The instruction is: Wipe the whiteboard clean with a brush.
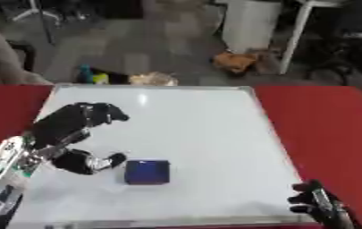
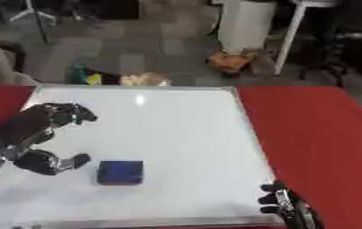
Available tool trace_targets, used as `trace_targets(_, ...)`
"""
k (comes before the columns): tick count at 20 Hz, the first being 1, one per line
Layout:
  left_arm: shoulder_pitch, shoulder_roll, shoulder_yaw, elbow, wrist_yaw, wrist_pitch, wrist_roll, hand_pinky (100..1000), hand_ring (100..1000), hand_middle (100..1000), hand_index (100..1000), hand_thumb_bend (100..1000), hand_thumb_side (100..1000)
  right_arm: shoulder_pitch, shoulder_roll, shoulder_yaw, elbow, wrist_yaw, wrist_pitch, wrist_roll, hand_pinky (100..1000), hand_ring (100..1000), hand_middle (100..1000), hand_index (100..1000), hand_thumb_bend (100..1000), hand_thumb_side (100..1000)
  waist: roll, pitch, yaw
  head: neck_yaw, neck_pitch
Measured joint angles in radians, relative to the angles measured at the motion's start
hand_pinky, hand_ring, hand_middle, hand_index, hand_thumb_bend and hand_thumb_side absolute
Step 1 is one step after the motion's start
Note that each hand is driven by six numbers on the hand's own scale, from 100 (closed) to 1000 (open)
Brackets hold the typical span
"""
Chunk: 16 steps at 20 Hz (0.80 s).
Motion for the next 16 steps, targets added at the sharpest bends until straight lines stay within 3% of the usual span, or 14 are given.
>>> trace_targets(16, -0.060, -0.027, -0.103, 0.089, -0.030, -0.062, -0.021, 593, 610, 717, 881, 360, 906, -0.001, 0.000, 0.003, 0.000, -0.001, 0.002, 0.004, 600, 634, 476, 679, 100, 881, -0.002, 0.000, -0.013, 0.001, 0.000)
